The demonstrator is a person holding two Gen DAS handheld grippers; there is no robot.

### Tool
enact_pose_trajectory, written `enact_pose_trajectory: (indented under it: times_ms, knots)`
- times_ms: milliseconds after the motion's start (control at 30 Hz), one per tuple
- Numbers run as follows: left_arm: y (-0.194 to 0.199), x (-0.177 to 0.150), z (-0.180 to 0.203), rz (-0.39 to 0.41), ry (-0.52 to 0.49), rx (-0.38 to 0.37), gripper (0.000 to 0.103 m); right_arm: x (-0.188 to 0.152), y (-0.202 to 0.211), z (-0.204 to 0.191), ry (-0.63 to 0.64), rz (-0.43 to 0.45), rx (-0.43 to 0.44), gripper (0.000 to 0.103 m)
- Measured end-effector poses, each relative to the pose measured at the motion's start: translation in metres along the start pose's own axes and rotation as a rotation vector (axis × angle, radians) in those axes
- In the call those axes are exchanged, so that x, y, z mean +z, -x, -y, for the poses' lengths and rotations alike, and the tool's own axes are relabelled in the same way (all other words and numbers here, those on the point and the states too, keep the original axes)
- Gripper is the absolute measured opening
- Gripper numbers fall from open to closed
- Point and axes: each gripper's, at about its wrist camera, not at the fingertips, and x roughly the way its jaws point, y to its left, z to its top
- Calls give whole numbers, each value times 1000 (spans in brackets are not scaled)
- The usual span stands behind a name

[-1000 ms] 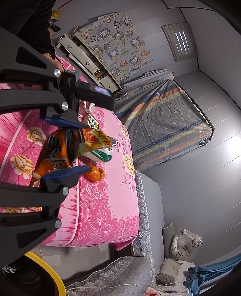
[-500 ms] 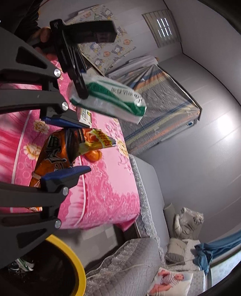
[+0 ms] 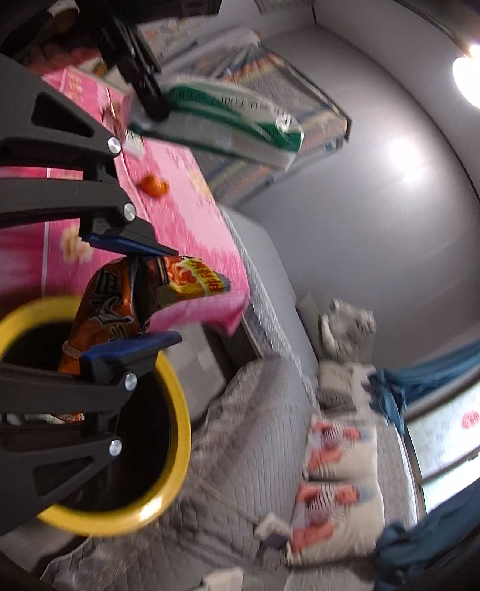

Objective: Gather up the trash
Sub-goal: 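Carry the wrapper and white bag over the yellow bin and open both grippers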

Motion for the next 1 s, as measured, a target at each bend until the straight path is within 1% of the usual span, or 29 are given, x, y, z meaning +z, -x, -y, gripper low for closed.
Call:
enact_pose_trajectory:
  times_ms: [100,167,200,300,400,467,567,600,700,733,767,900,933,1000]
  knots:
    - [-14,3,21,-11,-29,-40,45,-4,3,27,-47,1,-72,37]
    - [-22,2,33,-15,-45,-59,45,-9,3,41,-65,0,-144,37]
    - [-29,3,40,-21,-54,-70,45,-12,2,47,-76,-5,-167,37]
    - [-48,0,54,-51,-68,-96,46,-20,-2,65,-130,-22,-190,37]
    - [-70,-5,63,-98,-71,-119,46,-25,-7,74,-152,-34,-250,37]
    - [-84,-10,70,-125,-76,-135,46,-29,-10,83,-173,-47,-266,37]
    - [-104,-20,77,-161,-89,-136,46,-34,-15,95,-201,-64,-295,37]
    - [-111,-22,80,-177,-95,-133,46,-35,-17,96,-201,-67,-297,37]
    - [-127,-26,83,-217,-91,-126,46,-34,-20,94,-178,-64,-349,37]
    - [-133,-28,83,-232,-82,-128,46,-33,-21,94,-179,-59,-338,37]
    - [-137,-28,82,-243,-72,-132,46,-33,-20,94,-186,-55,-300,37]
    - [-145,-28,74,-254,-42,-114,46,-27,-19,84,-143,-42,-283,37]
    - [-147,-27,72,-258,-34,-111,47,-25,-19,81,-136,-41,-272,37]
    - [-152,-25,69,-272,-16,-107,54,-21,-21,76,-117,-37,-274,42]
